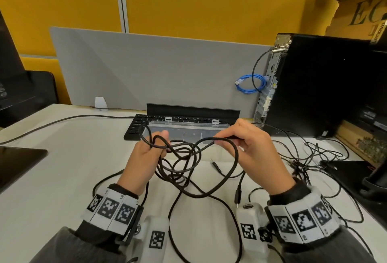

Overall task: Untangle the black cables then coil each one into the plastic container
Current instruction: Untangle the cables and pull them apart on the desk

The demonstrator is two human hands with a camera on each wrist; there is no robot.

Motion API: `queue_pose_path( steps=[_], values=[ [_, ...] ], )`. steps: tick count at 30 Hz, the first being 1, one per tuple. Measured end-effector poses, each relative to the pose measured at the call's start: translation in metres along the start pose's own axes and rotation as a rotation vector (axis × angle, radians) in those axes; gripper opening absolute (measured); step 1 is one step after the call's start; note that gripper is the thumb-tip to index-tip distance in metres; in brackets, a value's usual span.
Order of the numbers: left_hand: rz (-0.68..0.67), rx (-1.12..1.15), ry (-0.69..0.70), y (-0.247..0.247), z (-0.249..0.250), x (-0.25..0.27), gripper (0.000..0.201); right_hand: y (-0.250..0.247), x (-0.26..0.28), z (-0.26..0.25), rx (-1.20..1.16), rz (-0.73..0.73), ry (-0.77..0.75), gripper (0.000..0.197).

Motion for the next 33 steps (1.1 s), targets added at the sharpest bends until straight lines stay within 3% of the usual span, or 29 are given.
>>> queue_pose_path(
  steps=[4, 9, 11, 14, 15, 18, 20, 22, 25, 27, 29, 30, 33],
  values=[
    [-0.017, 0.002, -0.041, 0.003, -0.006, -0.001, 0.044, 0.007, 0.000, -0.008, -0.004, -0.051, 0.009, 0.028],
    [0.051, 0.129, -0.030, -0.001, -0.001, -0.005, 0.047, 0.032, 0.008, -0.030, -0.187, -0.285, 0.077, 0.013],
    [0.068, 0.214, -0.018, -0.006, -0.002, -0.008, 0.045, 0.028, 0.005, -0.024, -0.344, -0.289, 0.218, 0.019],
    [0.069, 0.336, -0.013, -0.011, -0.002, -0.010, 0.043, 0.020, 0.006, 0.016, -0.523, -0.140, 0.688, 0.028],
    [0.058, 0.383, -0.007, -0.010, -0.001, -0.010, 0.046, 0.023, 0.010, 0.027, -0.481, -0.167, 0.801, 0.029],
    [-0.001, 0.468, 0.051, -0.008, 0.003, -0.010, 0.049, 0.044, 0.027, 0.042, -0.287, -0.465, 0.884, 0.031],
    [-0.021, 0.487, 0.067, -0.006, 0.003, -0.010, 0.051, 0.058, 0.033, 0.038, -0.317, -0.541, 0.869, 0.022],
    [-0.027, 0.502, 0.064, -0.007, 0.003, -0.008, 0.051, 0.063, 0.031, 0.033, -0.491, -0.460, 0.925, 0.018],
    [-0.002, 0.473, 0.055, -0.009, 0.004, -0.010, 0.054, 0.050, 0.019, 0.035, -0.875, -0.147, 1.127, 0.021],
    [0.032, 0.423, 0.037, -0.014, 0.006, -0.013, 0.056, 0.038, 0.012, 0.033, -1.073, -0.050, 1.187, 0.027],
    [0.068, 0.393, 0.023, -0.018, 0.007, -0.015, 0.054, 0.025, 0.007, 0.029, -1.022, -0.105, 1.141, 0.023],
    [0.088, 0.370, 0.022, -0.018, 0.008, -0.014, 0.052, 0.017, 0.005, 0.031, -0.867, -0.133, 1.050, 0.024],
    [0.076, 0.299, 0.048, -0.012, 0.014, -0.007, 0.052, -0.012, -0.016, 0.025, -0.148, -0.119, 0.509, 0.030]
  ],
)
Point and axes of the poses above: each hand's wrist, its own x-axis away from the middle knuckle, its own y-axis out of the palm, z = x × y, the point moved 6 cm from there along -x, towards the middle knuckle, and after that the axes turned 11 degrees about z, right-handed, at the moved point
